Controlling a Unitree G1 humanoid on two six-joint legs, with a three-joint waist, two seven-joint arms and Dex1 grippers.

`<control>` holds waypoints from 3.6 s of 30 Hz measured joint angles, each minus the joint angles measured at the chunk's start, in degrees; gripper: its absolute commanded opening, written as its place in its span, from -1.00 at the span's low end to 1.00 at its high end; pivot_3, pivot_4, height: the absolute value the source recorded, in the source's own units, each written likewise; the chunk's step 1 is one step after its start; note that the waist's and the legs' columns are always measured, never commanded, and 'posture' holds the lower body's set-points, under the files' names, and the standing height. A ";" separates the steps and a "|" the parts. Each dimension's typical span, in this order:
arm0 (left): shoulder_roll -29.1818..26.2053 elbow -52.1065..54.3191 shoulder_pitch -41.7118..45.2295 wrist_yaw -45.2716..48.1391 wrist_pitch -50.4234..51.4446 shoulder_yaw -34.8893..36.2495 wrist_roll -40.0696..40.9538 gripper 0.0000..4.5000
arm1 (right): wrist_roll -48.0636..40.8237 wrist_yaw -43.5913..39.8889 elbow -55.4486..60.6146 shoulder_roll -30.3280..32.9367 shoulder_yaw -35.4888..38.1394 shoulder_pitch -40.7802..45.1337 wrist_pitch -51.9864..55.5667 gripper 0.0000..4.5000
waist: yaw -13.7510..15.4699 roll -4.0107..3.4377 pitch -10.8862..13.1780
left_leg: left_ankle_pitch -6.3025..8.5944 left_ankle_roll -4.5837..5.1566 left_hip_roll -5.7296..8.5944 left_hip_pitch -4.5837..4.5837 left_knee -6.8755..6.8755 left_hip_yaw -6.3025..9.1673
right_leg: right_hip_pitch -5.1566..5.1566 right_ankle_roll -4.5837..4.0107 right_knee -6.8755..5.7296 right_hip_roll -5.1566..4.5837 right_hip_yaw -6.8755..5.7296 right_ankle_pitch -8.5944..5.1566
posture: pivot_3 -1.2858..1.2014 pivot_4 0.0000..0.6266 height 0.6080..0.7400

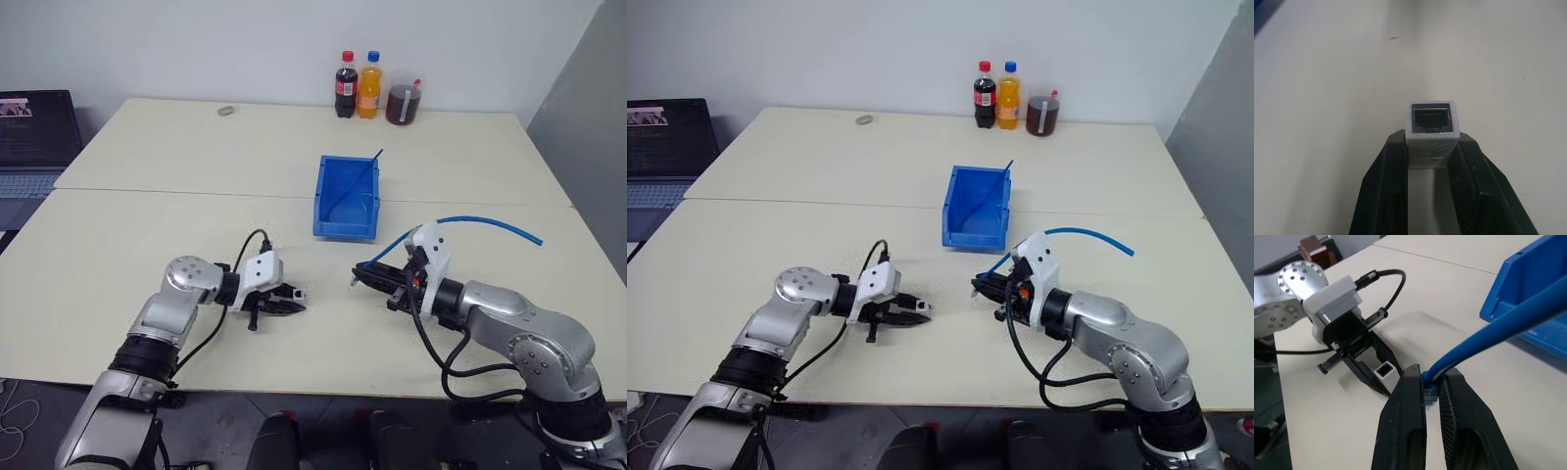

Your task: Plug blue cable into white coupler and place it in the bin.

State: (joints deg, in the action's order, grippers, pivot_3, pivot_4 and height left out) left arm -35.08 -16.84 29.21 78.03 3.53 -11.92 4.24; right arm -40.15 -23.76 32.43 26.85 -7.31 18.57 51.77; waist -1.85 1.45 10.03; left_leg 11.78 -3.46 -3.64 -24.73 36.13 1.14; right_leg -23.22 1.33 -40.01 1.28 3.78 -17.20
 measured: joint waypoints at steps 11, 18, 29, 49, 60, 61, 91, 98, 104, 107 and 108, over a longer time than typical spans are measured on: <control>0.46 -4.31 3.19 0.15 -4.24 -2.90 -1.69 -0.65 | 11.59 -10.25 -9.11 -2.50 -8.83 1.65 -15.79 -0.96 | 0.22 0.02 -0.12 | -0.02 0.03 0.03 0.07 0.18 0.00 | 0.13 0.09 -0.01 -0.02 -0.01 0.00 | 0.03 -0.52 1.00; 0.50 -5.61 3.88 0.41 -5.27 -3.48 -1.66 -0.65 | 18.90 -17.02 -16.88 -3.63 -13.63 5.84 -24.69 -0.96 | 0.21 0.00 -0.17 | -0.04 0.06 0.02 0.08 0.27 0.01 | 0.16 0.06 -0.04 0.00 -0.01 0.03 | 0.03 -0.52 1.00; 0.45 -5.66 3.85 0.54 -5.22 -3.55 -1.60 -0.65 | 28.71 -18.62 -25.12 -9.35 -19.39 9.65 -29.68 -0.96 | 0.22 -0.03 -0.19 | -0.04 0.06 0.01 0.09 0.34 0.01 | 0.16 0.05 -0.12 0.00 -0.01 0.04 | 0.03 -0.52 1.00; 0.23 -5.67 3.64 0.62 -5.33 -3.57 -1.59 -0.65 | 34.83 -24.82 -30.75 -9.93 -19.92 12.72 -35.43 -0.96 | 0.16 -0.07 -0.36 | -0.04 0.06 0.00 0.13 0.35 0.00 | 0.16 0.05 -0.15 0.01 0.00 0.04 | 0.03 -0.52 1.00; -0.18 -6.09 3.62 0.85 -5.43 -3.60 -1.73 -0.65 | 37.61 -29.21 -36.20 -10.85 -21.65 17.76 -38.79 -0.96 | 0.02 -0.10 -0.46 | -0.03 0.06 -0.02 0.47 0.33 -0.06 | 0.44 0.02 -0.23 0.04 0.07 0.01 | 0.03 -0.52 1.00; -0.18 -6.12 3.62 0.83 -5.43 -3.67 -1.76 -0.65 | 37.91 -29.71 -36.26 -10.69 -21.82 18.04 -38.80 -0.96 | 0.02 -0.10 -0.46 | -0.03 0.06 -0.02 0.60 0.31 -0.06 | 0.57 0.02 -0.21 0.04 0.07 -0.03 | 0.03 -0.52 1.00; -0.19 -5.74 2.11 0.08 -4.97 -3.60 -2.31 -0.65 | 41.32 -34.77 -40.77 -13.24 -23.32 21.37 -31.03 -0.96 | -0.14 -0.41 -1.18 | -0.01 0.07 -0.03 1.54 -0.20 -0.24 | 1.24 0.07 0.01 0.03 0.21 -0.31 | 0.03 -0.52 1.00; 0.09 -5.18 0.85 -1.25 -5.28 -3.24 -2.27 -0.65 | 41.59 -33.57 -39.26 -13.43 -22.41 19.39 -31.39 -0.96 | -0.17 -0.48 -1.32 | 0.02 0.05 -0.03 1.87 -0.31 -0.28 | 1.56 0.04 0.04 0.02 0.25 -0.49 | 0.03 -0.52 1.00; 0.81 -3.16 -2.11 -2.49 -3.36 -1.44 0.25 0.01 | 40.70 -32.06 -36.04 -13.76 -20.42 15.72 -31.76 -0.96 | -0.16 -0.46 -1.27 | 0.04 0.02 -0.04 1.79 -0.31 -0.27 | 1.50 0.04 0.05 0.02 0.24 -0.50 | 0.03 -0.52 1.00; 0.15 -0.45 -4.01 -2.48 -1.98 -0.95 1.59 0.27 | 39.83 -31.47 -33.47 -13.37 -19.21 13.93 -30.63 -0.96 | -0.16 -0.41 -1.17 | 0.04 0.01 -0.05 1.75 -0.36 -0.27 | 1.45 0.01 0.06 0.02 0.24 -0.52 | 0.03 -0.52 1.00; 0.07 -0.20 -4.25 -2.48 -1.81 -0.87 1.80 0.35 | 39.68 -31.42 -33.22 -13.32 -19.10 13.75 -30.51 -0.96 | -0.16 -0.39 -1.14 | 0.05 0.00 -0.05 1.74 -0.37 -0.27 | 1.44 0.00 0.06 0.02 0.25 -0.53 | 0.03 -0.52 1.00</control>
State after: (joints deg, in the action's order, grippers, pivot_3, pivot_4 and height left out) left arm -35.01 -17.03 24.96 75.55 1.72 -12.79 6.05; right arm -0.47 -55.18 -0.78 13.53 -26.42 32.32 21.26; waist -2.01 1.05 8.90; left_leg 11.83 -3.47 -3.68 -22.99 35.77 0.87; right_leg -21.78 1.33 -39.95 1.30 4.03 -17.74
